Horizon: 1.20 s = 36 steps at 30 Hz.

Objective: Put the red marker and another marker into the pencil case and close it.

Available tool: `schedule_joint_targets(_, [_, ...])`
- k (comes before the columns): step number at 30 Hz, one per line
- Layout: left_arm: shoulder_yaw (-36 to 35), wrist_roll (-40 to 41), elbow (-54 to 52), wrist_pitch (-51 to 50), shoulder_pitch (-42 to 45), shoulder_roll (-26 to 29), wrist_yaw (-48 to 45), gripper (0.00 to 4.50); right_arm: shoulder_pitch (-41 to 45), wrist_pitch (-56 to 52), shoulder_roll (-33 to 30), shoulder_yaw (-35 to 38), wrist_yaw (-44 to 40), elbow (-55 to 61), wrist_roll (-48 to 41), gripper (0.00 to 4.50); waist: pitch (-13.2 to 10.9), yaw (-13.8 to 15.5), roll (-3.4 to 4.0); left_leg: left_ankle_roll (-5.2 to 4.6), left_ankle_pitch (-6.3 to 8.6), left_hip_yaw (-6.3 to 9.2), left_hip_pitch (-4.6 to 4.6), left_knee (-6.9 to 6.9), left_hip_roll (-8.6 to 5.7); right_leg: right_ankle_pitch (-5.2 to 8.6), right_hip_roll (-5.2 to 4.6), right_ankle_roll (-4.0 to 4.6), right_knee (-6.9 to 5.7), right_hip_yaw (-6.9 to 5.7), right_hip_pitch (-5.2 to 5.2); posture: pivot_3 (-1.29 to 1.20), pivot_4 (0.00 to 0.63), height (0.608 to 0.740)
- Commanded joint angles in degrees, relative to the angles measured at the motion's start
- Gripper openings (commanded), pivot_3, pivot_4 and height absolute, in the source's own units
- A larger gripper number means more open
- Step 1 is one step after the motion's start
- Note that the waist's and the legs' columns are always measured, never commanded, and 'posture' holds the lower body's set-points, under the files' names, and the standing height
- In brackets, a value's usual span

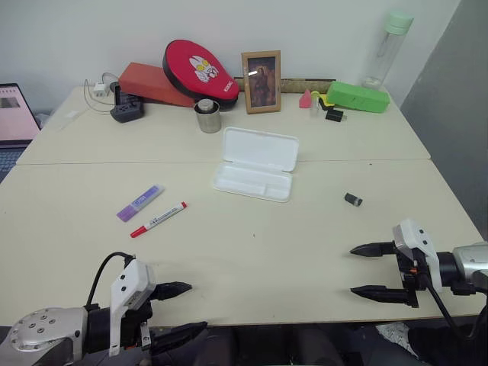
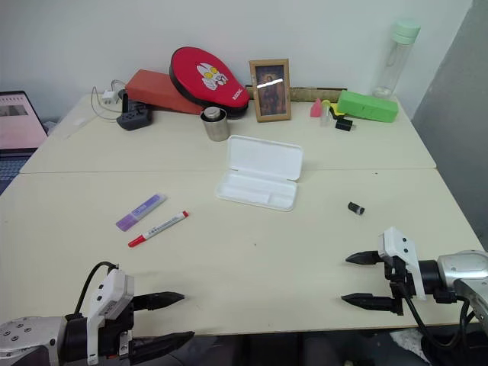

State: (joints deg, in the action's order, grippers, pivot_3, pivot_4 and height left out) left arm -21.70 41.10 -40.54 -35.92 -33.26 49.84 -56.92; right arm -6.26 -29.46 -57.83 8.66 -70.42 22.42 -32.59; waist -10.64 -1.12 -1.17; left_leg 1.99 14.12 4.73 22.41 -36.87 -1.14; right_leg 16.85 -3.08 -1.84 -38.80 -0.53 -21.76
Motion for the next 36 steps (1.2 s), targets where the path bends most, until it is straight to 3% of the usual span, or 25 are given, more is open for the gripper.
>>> schedule_joint_targets(1, [0.1,0.2,-1.0,-0.2,0.3,0.5,-0.3,4.5,0.0,0.0,-0.7,0.3,-0.6,1.9,-0.3,4.45,0.0,0.0,0.0,0.0,0.0,0.0,0.0,0.0,0.0,0.0,0.0,0.0,0.0,0.0,0.0,0.0,0.15,0.74])
schedule_joint_targets(7, [0.5,0.4,-1.1,-0.6,1.6,0.2,0.3,4.5,1.0,-0.3,-0.4,-0.2,-0.2,2.0,-0.4,4.45,0.0,0.0,0.0,0.0,0.0,0.0,0.0,0.0,0.0,0.0,0.0,0.0,0.0,-0.01,0.0,0.0,0.15,0.74])
schedule_joint_targets(12, [1.8,2.4,-0.8,-1.4,7.6,-2.6,4.6,4.5,5.0,-2.1,0.9,-1.9,1.5,2.6,-1.5,4.45,0.0,0.1,0.0,0.0,0.0,0.01,0.0,-0.01,-0.01,0.0,0.0,0.0,0.0,0.0,0.0,0.0,0.15,0.74])
schedule_joint_targets(19, [1.3,8.7,3.7,-3.4,22.8,-10.2,15.7,4.5,19.9,-5.8,6.7,-8.9,8.1,-1.4,2.3,4.45,0.0,0.2,0.0,0.0,0.0,0.05,-0.03,-0.02,-0.01,-0.11,0.01,0.16,-0.05,0.0,0.02,0.0,0.15,0.74])
schedule_joint_targets(23, [2.5,9.2,7.9,-2.4,33.9,-15.3,22.0,4.5,35.9,-8.5,15.3,-16.0,16.2,-11.9,9.5,4.45,0.0,-0.3,-0.07,0.02,-0.02,0.03,-0.04,-0.05,-0.06,-0.15,0.07,0.14,-0.14,-0.02,-0.03,0.0,0.15,0.74])
schedule_joint_targets(30, [2.7,7.5,8.9,-1.4,35.8,-15.6,22.8,4.5,47.1,-2.1,24.2,-24.4,16.7,-25.6,18.5,4.45,0.0,-0.4,-0.07,0.08,-0.05,0.05,0.23,-0.03,-0.05,-0.16,0.05,0.13,-0.11,0.05,-0.32,0.0,0.15,0.74])
schedule_joint_targets(36, [1.1,8.4,8.3,-1.7,35.4,-14.7,23.0,4.5,51.2,1.2,28.3,-27.8,14.4,-32.5,22.4,4.45,0.0,-0.4,-0.07,0.13,-0.07,0.05,0.39,-0.1,-0.09,-0.2,0.0,0.11,-0.18,0.04,-0.48,0.0,0.15,0.74])
